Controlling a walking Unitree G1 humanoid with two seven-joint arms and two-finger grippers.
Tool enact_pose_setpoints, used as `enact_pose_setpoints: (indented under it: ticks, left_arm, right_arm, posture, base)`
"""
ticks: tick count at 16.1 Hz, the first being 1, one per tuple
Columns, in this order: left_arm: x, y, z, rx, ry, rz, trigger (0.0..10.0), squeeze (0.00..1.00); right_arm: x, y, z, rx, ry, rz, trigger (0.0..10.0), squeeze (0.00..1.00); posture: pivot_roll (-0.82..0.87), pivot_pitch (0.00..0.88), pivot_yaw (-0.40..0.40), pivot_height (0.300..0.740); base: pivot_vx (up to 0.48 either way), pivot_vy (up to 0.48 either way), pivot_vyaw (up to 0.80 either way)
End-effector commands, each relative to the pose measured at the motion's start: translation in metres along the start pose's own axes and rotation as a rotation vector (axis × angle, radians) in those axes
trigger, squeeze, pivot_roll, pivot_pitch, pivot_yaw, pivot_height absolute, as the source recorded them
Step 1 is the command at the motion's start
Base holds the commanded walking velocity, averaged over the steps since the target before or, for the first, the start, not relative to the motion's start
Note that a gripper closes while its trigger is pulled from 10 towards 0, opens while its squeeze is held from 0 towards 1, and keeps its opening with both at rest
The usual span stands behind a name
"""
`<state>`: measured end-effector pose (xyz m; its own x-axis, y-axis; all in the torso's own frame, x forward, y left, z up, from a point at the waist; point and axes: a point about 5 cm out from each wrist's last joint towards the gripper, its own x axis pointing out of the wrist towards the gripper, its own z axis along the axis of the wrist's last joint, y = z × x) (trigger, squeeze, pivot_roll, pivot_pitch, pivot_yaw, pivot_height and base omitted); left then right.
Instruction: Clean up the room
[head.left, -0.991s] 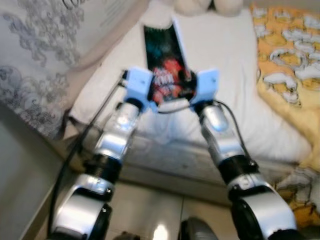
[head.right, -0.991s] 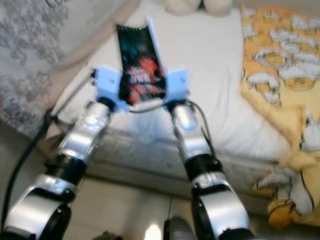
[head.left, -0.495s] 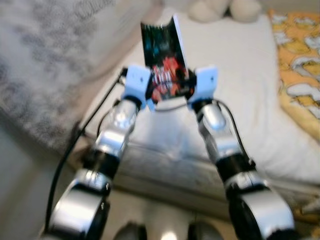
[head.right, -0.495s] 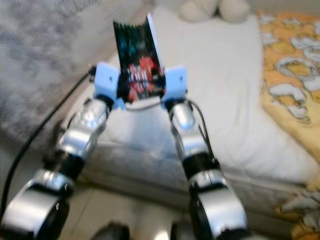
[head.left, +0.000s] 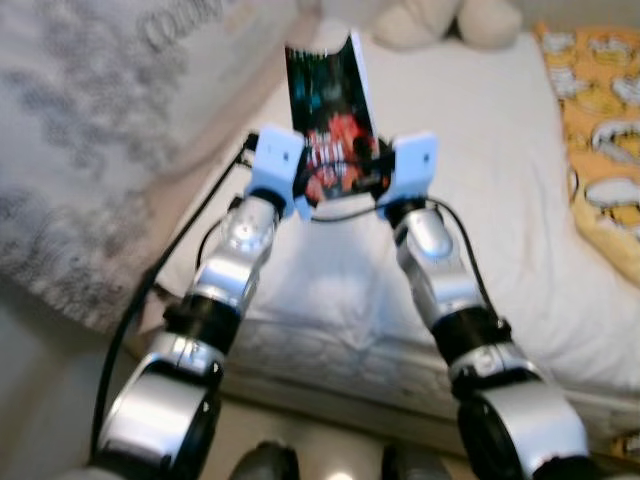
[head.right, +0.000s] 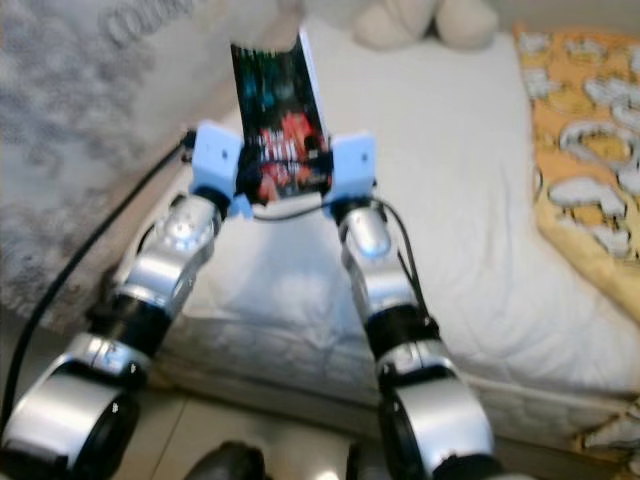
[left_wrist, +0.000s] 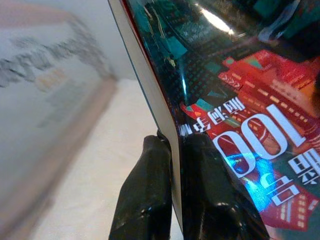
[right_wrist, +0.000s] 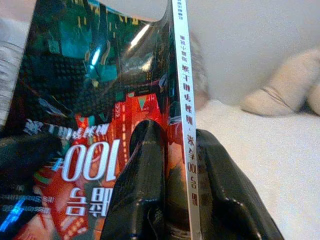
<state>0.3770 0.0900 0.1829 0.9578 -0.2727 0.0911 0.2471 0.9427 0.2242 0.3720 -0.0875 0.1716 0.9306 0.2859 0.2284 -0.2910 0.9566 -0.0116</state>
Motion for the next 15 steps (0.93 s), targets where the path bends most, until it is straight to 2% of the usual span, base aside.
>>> enact_pose_setpoints:
  ticks: [1,3,5,8,10,11,14,15]
  left_arm:
    - [-0.007,0.055,-0.007,0.015,0.043,0.223,10.0,0.00]
    - [-0.006,0.053,-0.006,0.052,0.041,0.212,10.0,0.00]
    - [0.000,0.051,-0.004,0.091,0.062,0.176,10.0,0.00]
    - [0.010,0.056,0.002,0.096,0.073,0.167,10.0,0.00]
    - [0.020,0.056,0.005,0.087,0.130,0.128,10.0,0.00]
    - [0.026,0.052,0.008,0.096,0.158,0.097,10.0,0.00]
    - [0.028,0.048,0.007,0.114,0.179,0.071,10.0,0.00]
    - [0.027,0.049,0.001,0.119,0.218,0.074,10.0,0.00]
  right_arm:
    - [-0.012,-0.035,-0.007,0.010,0.021,-0.163,10.0,0.00]
    - [-0.012,-0.035,-0.008,0.012,0.022,-0.163,10.0,0.00]
    - [-0.014,-0.040,-0.013,0.041,0.048,-0.214,10.0,0.00]
    - [-0.015,-0.041,-0.018,0.030,0.084,-0.229,10.0,0.00]
    - [-0.016,-0.048,-0.023,0.073,0.119,-0.283,10.0,0.00]
    - [-0.018,-0.056,-0.028,0.107,0.155,-0.350,10.0,0.00]
    - [-0.020,-0.060,-0.032,0.126,0.180,-0.377,10.0,0.00]
    - [-0.024,-0.061,-0.044,0.158,0.247,-0.388,10.0,0.00]
  posture:
    - [-0.11,0.000,0.052,0.700]
    - [-0.11,0.000,0.053,0.700]
    - [-0.11,0.000,0.054,0.700]
    - [-0.10,0.000,0.051,0.700]
    - [-0.10,0.000,0.054,0.700]
    - [-0.12,0.020,0.067,0.700]
    - [-0.13,0.051,0.072,0.700]
    - [-0.14,0.115,0.077,0.700]
  base:
    - [0.000,0.480,0.00]
    - [0.435,0.000,0.00]
    - [0.480,0.000,0.00]
    - [0.480,0.000,0.00]
    - [0.000,0.000,0.00]
    - [0.000,0.000,0.00]
    - [0.000,0.000,0.00]
    - [0.000,0.000,0.00]
